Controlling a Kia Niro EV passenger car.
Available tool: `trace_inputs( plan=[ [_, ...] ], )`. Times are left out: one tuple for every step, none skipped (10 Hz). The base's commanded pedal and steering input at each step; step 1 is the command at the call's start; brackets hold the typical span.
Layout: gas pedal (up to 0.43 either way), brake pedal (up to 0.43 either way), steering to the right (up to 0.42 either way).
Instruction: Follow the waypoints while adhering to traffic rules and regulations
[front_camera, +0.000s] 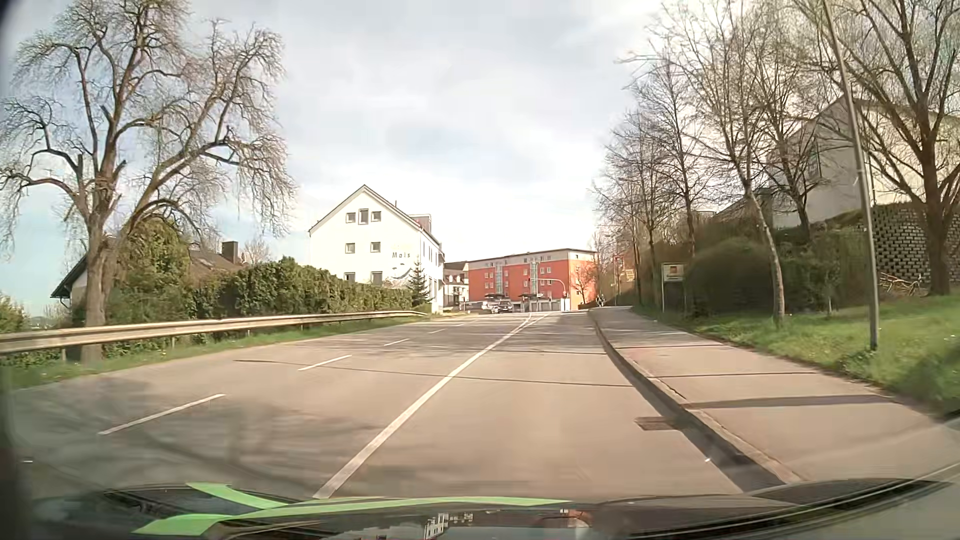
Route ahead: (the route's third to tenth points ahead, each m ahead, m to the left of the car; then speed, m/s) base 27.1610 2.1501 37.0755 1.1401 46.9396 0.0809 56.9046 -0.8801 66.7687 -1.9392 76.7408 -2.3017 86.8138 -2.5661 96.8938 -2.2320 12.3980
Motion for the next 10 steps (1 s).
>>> trace_inputs(
  plan=[
    [0.028, 0.000, 0.024],
    [0.047, 0.000, 0.023],
    [0.047, 0.000, 0.022],
    [0.059, 0.000, 0.022],
    [0.067, 0.000, 0.021],
    [0.079, 0.000, 0.021],
    [0.079, 0.000, 0.021],
    [0.087, 0.000, 0.021],
    [0.098, 0.000, 0.021],
    [0.110, 0.000, 0.021]
  ],
)
